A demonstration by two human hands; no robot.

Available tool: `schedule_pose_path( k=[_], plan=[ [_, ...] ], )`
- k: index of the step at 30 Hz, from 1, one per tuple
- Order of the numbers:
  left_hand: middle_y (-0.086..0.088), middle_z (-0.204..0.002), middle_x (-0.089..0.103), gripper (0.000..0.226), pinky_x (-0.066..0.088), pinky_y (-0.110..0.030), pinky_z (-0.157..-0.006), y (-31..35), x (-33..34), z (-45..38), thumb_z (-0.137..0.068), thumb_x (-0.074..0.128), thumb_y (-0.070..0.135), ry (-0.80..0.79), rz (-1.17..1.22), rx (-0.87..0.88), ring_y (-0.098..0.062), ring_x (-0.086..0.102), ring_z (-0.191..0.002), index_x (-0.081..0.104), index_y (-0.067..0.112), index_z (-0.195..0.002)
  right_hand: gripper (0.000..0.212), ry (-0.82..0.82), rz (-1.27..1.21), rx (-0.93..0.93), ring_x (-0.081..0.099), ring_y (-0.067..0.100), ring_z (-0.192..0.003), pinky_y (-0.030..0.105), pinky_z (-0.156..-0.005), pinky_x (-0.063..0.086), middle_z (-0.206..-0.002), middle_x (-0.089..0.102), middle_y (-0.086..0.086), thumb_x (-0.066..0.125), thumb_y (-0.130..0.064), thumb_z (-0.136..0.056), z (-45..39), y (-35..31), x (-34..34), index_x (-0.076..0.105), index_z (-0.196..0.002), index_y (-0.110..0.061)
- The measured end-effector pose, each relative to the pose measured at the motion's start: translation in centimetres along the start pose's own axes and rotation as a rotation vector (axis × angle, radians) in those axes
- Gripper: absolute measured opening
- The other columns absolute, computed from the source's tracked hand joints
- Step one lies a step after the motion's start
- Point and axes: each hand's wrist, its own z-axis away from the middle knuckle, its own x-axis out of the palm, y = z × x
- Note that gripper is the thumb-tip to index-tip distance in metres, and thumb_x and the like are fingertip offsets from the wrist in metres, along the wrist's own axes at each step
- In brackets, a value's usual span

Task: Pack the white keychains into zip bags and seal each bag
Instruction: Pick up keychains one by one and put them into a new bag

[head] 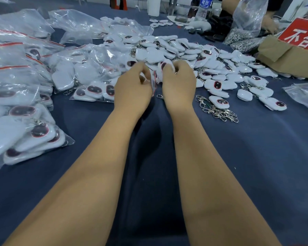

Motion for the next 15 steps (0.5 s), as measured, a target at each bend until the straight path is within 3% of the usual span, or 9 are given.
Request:
schedule_pose_path(
  k=[3, 7, 9, 12, 15],
  plan=[
    [0.011, -0.063, 0.056, 0.034, 0.033, -0.023, -0.056, 0.0, 0.1, -0.1, -0.076, 0.046, -0.001, -0.154, -0.104, -0.026, -0.006, 0.047, -0.059, 0.068, 0.024, -0.075, 0.021, -0.001, -0.499, 0.212, 0.047, 0.013, -0.065, 0.028, -0.062, 0.046, -0.074, 0.053, -0.001, 0.05, -0.019, -0.097, 0.4, -0.8, 0.3, 0.051, -0.077, -0.016],
    [-0.008, -0.097, 0.072, 0.03, 0.044, -0.028, -0.076, -0.5, -0.2, -0.6, -0.081, 0.049, 0.002, -0.046, -0.141, -0.09, -0.026, 0.061, -0.095, 0.076, 0.011, -0.091, 0.019, -0.142, -0.815, 0.355, 0.057, 0.02, -0.068, 0.024, -0.052, 0.048, -0.093, 0.06, 0.008, 0.048, -0.022, -0.102, 0.7, -1.0, 0.6, 0.058, -0.087, -0.018],
    [-0.007, -0.081, 0.071, 0.027, 0.05, -0.034, -0.074, -0.9, -0.6, -0.9, -0.079, 0.047, 0.004, 0.005, -0.045, -0.138, -0.026, 0.064, -0.086, 0.073, 0.008, -0.081, 0.019, -0.253, -0.827, 0.351, 0.057, 0.018, -0.061, 0.023, -0.05, 0.046, -0.093, 0.06, 0.007, 0.046, -0.027, -0.104, 1.0, -0.8, 0.7, 0.059, -0.091, -0.021],
    [0.01, -0.046, 0.054, 0.029, 0.038, -0.027, -0.055, -0.7, -0.9, -0.9, -0.072, 0.043, 0.009, 0.01, 0.261, -0.237, -0.014, 0.048, -0.049, 0.069, 0.019, -0.065, 0.019, -0.374, -0.723, 0.312, 0.055, 0.014, -0.054, 0.022, -0.047, 0.041, -0.084, 0.061, 0.004, 0.044, -0.027, -0.106, 1.4, -0.6, 1.2, 0.059, -0.1, -0.017],
    [0.0, -0.05, 0.049, 0.02, 0.033, -0.028, -0.052, -0.4, -1.0, -0.8, -0.074, 0.049, 0.016, 0.051, 0.399, -0.289, -0.019, 0.039, -0.05, 0.06, 0.018, -0.057, 0.016, -0.411, -0.635, 0.295, 0.052, 0.017, -0.064, 0.024, -0.049, 0.04, -0.09, 0.061, 0.005, 0.046, -0.016, -0.103, 1.3, -0.3, 1.5, 0.06, -0.11, -0.012]
  ],
)
